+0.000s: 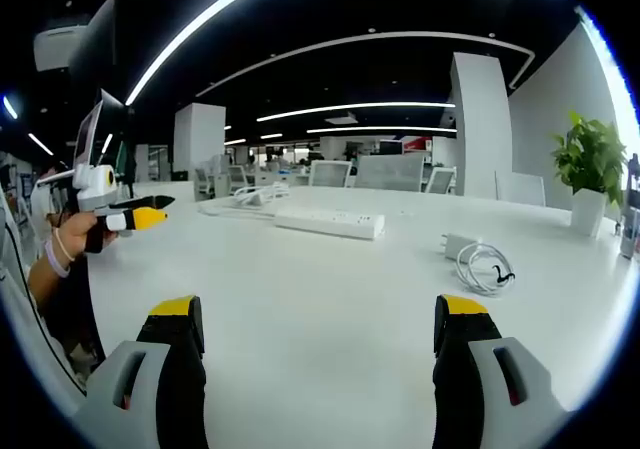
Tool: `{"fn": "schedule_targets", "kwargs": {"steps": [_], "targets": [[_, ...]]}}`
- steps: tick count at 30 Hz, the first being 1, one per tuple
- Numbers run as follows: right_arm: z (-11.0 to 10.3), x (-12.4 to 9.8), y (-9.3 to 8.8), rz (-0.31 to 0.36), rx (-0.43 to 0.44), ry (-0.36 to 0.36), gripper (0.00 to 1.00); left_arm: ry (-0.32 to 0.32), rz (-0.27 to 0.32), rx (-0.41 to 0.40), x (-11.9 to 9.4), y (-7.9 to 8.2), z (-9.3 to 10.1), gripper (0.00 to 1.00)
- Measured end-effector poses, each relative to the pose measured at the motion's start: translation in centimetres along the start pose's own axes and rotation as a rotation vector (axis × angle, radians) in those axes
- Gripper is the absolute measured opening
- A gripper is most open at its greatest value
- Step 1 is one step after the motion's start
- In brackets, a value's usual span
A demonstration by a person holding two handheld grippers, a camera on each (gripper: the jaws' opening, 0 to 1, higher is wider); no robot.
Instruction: Straighten the power strip on the desk, plug the charger into it
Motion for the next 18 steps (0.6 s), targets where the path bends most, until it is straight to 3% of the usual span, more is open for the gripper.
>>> {"fn": "schedule_targets", "kwargs": {"steps": [13,18], "targets": [[0.5,-0.2,0.9,0.018,-0.021,-0.017,0.95,0.000,-0.006,-0.007,-0.5,-0.5,0.1,0.99],[0.8,0.3,2.2,0.028,-0.071,-0.011,0.95,0.000,-0.004,-0.013,-0.8,-0.6,0.2,0.98]]}}
Point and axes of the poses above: the point that each gripper's makers call its tool centre point, and the gripper's own axes: x roughly forward along the fingers, z roughly to its right, y roughly out of its top, the point moved 8 cm from there along -x, roughly backward along the fingers, and after that the axes turned 14 degrees about -y, right-handed, at the moved point
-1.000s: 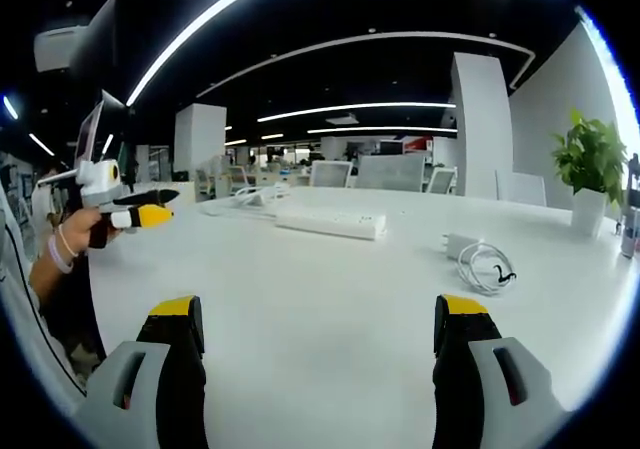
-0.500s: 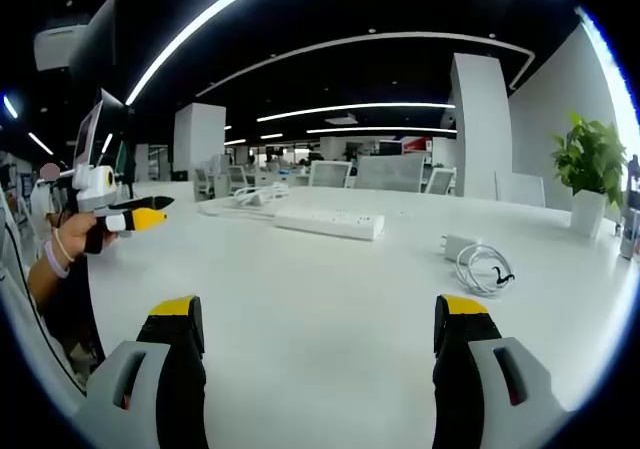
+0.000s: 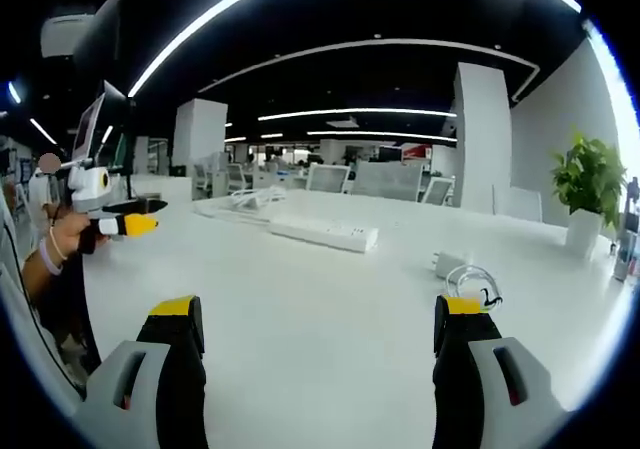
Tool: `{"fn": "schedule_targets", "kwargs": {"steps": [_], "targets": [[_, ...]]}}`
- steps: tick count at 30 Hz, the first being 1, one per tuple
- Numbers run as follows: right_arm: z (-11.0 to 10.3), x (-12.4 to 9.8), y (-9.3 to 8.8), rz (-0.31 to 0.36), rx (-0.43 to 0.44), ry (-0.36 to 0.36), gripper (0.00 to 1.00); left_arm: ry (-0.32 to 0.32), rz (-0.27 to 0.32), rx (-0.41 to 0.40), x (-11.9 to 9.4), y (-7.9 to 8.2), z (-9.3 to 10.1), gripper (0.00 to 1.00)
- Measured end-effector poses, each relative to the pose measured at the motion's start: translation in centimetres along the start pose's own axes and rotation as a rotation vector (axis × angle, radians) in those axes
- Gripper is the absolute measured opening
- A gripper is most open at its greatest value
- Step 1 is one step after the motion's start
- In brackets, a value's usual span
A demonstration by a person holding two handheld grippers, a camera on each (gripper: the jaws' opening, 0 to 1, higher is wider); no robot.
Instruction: Straighten the power strip on the desk, plug the charger into it
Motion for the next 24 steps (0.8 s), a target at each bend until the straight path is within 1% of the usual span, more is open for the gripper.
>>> {"fn": "schedule_targets", "kwargs": {"steps": [8,12,21,24], "targets": [[0.6,0.7,2.4,0.033,-0.074,0.007,0.95,-0.007,-0.005,-0.008,-0.2,-0.3,0.4,0.98],[1.3,0.7,3.5,0.056,-0.076,0.003,0.95,-0.004,-0.004,-0.010,-0.4,-0.4,0.4,0.98],[4.4,0.6,7.4,0.116,-0.098,-0.026,0.95,-0.003,-0.003,-0.015,-0.7,-0.4,0.4,0.98],[5.3,0.7,8.4,0.133,-0.085,-0.028,0.95,-0.005,-0.002,-0.015,-0.7,-0.3,0.5,0.98]]}}
Point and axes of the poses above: the point that each gripper's makers call its tool centre point, and the gripper's own axes: x roughly forward along the fingers, z roughly to its right, y roughly out of its top, the point moved 8 cm from there along -x, roughly backward along the fingers, and after that the axes turned 14 degrees about -y, right-handed, at the moved point
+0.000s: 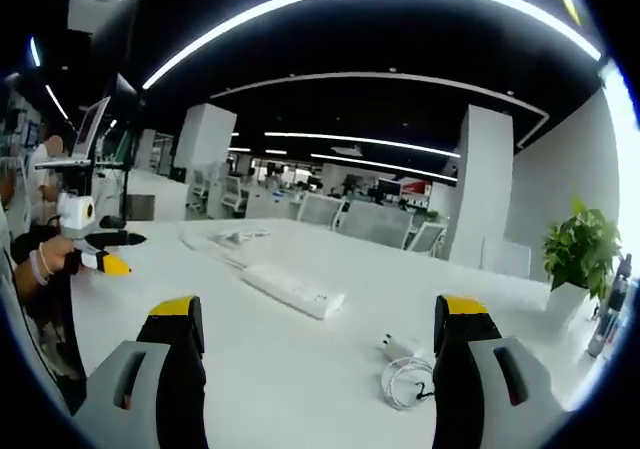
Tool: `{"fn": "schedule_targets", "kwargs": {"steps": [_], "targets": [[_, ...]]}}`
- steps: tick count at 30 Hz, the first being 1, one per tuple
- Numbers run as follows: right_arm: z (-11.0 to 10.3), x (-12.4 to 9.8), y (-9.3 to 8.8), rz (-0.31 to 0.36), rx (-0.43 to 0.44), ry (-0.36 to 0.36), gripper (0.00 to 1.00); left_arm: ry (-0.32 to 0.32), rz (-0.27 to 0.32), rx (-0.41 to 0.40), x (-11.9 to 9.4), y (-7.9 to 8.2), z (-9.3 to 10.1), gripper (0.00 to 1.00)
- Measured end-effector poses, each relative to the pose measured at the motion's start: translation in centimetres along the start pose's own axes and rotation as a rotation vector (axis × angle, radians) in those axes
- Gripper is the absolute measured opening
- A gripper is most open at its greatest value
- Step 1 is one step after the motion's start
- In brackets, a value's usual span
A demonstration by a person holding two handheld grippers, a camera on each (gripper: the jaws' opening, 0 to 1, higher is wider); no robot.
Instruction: Straighten the power strip on the desk, plug the charger into it
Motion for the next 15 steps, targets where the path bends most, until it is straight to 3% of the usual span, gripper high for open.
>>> {"fn": "schedule_targets", "kwargs": {"steps": [15], "targets": [[2.6,3.1,3.1,0.049,0.016,0.022,0.96,-0.008,0.006,0.007,-0.1,0.4,0.2,0.97]]}}
Point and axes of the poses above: the point that each gripper's makers call its tool centre point, and the gripper's own axes: x roughly forward along the fingers, z roughly to its right, y roughly out of its top, the point moved 8 cm from there along -x, roughly backward along the fingers, and after that the axes turned 14 degrees about -y, right-handed, at the moved point
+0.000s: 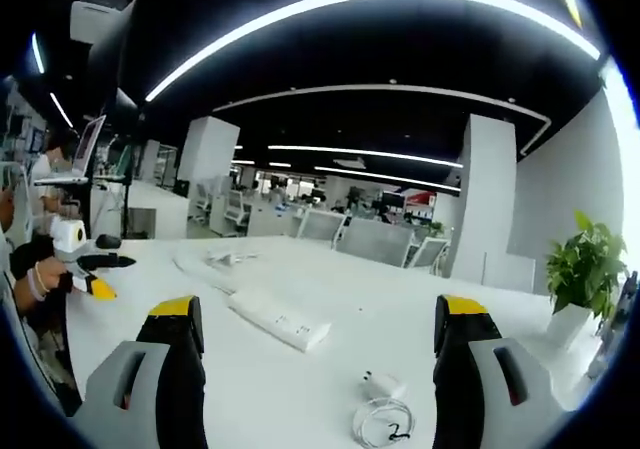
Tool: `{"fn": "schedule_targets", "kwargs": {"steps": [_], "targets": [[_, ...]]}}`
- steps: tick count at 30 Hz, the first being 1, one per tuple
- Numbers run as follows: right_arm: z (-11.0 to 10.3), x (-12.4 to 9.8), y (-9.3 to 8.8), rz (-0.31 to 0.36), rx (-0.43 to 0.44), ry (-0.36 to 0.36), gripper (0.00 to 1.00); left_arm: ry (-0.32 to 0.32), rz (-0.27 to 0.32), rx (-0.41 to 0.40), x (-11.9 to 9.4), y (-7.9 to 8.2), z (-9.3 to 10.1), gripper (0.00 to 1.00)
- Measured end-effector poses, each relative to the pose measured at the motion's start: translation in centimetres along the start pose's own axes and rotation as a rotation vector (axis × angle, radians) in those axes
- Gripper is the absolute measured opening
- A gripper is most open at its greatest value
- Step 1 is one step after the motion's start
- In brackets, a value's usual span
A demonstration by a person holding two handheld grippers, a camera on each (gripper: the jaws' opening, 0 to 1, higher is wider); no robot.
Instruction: Straighten the power strip on the desk, plug the charger into it
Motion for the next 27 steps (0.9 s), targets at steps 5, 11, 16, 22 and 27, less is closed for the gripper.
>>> {"fn": "schedule_targets", "kwargs": {"steps": [5,11,16,22,27], "targets": [[1.6,1.6,0.5,0.011,0.026,-0.017,0.96,0.006,-0.003,-0.009,-0.1,-0.2,-0.1,0.97],[3.7,3.3,-0.1,0.003,-0.030,-0.069,0.96,0.002,-0.004,-0.008,-0.2,-0.1,0.0,0.97],[4.7,4.5,-1.0,0.002,-0.002,-0.061,0.97,0.000,0.000,-0.001,-0.3,0.2,0.2,0.97],[6.0,6.0,-2.1,0.010,0.060,-0.050,0.97,-0.003,-0.001,-0.002,-0.2,0.2,0.3,0.97],[7.1,6.9,-3.1,-0.006,0.062,-0.107,0.97,-0.013,-0.007,-0.003,0.0,0.2,0.5,0.97]]}}
Point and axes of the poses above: the point that each gripper's makers call its tool centre point, and the gripper's own axes: x roughly forward along the fingers, z roughly to its right, y roughly out of its top, the point moved 8 cm from there along -x, roughly backward along the fingers, and after that the axes turned 14 degrees about -y, right-handed, at the moved point
